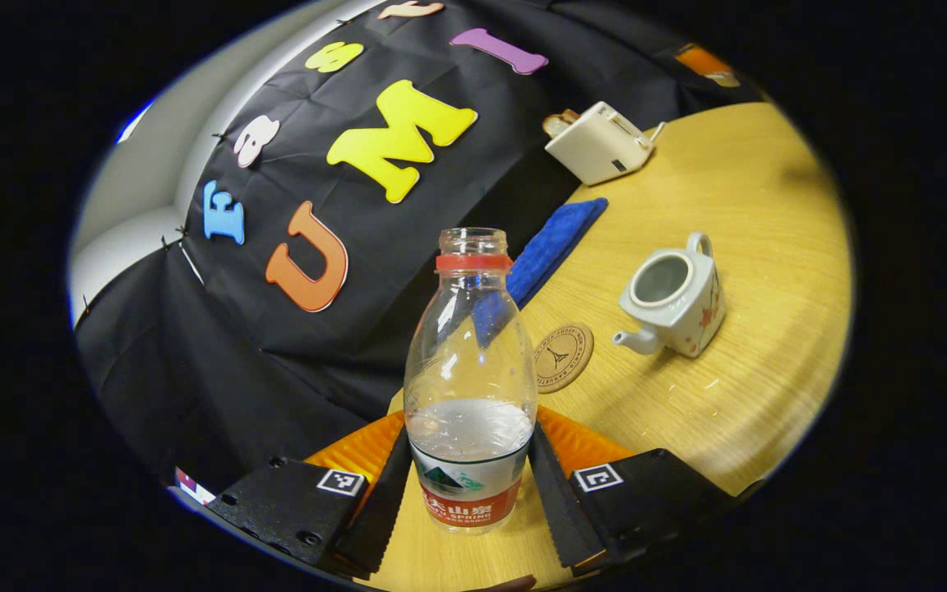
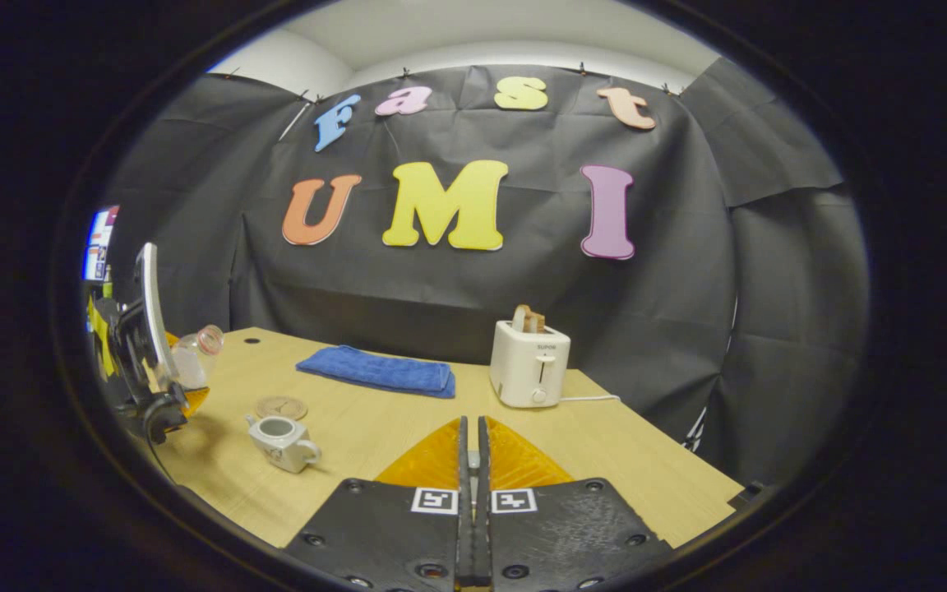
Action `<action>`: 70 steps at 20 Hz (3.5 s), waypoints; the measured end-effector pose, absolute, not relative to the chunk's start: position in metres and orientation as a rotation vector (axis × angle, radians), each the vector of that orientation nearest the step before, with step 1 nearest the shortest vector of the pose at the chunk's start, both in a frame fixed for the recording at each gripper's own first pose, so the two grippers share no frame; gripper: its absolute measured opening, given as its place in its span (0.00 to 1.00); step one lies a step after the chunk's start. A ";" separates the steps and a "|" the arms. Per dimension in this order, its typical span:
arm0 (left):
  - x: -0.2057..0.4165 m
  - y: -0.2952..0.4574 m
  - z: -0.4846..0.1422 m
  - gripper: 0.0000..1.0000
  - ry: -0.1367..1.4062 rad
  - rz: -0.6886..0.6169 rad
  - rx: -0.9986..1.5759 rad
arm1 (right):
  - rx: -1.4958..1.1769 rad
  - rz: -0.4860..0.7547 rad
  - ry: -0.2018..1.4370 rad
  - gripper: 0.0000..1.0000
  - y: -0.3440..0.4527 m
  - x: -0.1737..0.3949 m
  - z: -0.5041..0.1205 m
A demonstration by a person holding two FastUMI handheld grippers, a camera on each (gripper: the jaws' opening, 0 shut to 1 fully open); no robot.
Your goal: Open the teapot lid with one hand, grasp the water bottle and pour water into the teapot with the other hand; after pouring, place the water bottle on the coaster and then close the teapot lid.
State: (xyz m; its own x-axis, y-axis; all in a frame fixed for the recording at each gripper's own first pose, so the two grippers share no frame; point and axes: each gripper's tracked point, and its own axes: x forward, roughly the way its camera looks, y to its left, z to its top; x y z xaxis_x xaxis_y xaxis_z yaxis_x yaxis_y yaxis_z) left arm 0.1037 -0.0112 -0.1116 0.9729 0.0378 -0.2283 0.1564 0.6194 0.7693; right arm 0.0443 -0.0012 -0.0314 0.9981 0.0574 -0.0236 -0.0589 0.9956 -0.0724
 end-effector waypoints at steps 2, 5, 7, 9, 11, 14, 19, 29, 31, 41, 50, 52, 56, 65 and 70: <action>0.105 -0.010 -0.110 0.77 0.226 -0.077 0.981 | -0.072 0.055 0.026 0.00 -0.002 0.045 -0.032; 0.103 -0.014 -0.111 0.77 0.238 -0.096 1.077 | -0.079 0.055 0.027 0.00 -0.001 0.046 -0.034; 0.103 -0.015 -0.112 0.77 0.247 -0.101 1.120 | -0.084 0.053 0.026 0.00 -0.002 0.047 -0.034; 0.104 -0.015 -0.115 0.77 0.272 -0.097 1.174 | -0.085 0.051 0.025 0.00 -0.003 0.047 -0.034; 0.103 -0.015 -0.118 0.77 0.305 -0.091 1.244 | -0.085 0.048 0.025 0.00 -0.004 0.047 -0.034; 0.103 -0.025 -0.123 0.77 0.315 -0.122 1.364 | -0.086 0.040 0.026 0.00 -0.008 0.049 -0.035; 0.102 -0.026 -0.120 0.77 0.337 -0.129 1.476 | -0.084 0.034 0.021 0.00 -0.012 0.049 -0.034; 0.104 -0.032 -0.101 0.77 0.351 -0.140 1.699 | -0.082 0.035 0.015 0.00 -0.013 0.048 -0.031; 0.104 -0.034 -0.099 0.77 0.361 -0.139 1.738 | -0.075 0.039 0.016 0.00 -0.014 0.048 -0.031; 0.108 -0.048 -0.075 0.76 0.365 -0.138 1.949 | -0.073 0.034 0.010 0.00 -0.020 0.048 -0.028; 0.116 -0.054 -0.059 0.77 0.348 -0.132 2.102 | -0.080 0.022 0.008 0.00 -0.030 0.049 -0.028; 0.116 -0.054 -0.055 0.77 0.345 -0.123 2.131 | -0.081 0.017 0.008 0.00 -0.032 0.050 -0.028; 0.115 -0.061 -0.046 0.77 0.314 -0.106 2.183 | -0.087 0.024 0.014 0.00 -0.030 0.050 -0.031; 0.114 -0.069 -0.045 0.77 0.289 -0.117 2.202 | -0.116 0.037 0.012 0.00 -0.021 0.049 -0.032; 0.116 -0.069 -0.047 0.77 0.268 -0.149 2.133 | -0.117 0.039 0.015 0.00 -0.021 0.049 -0.032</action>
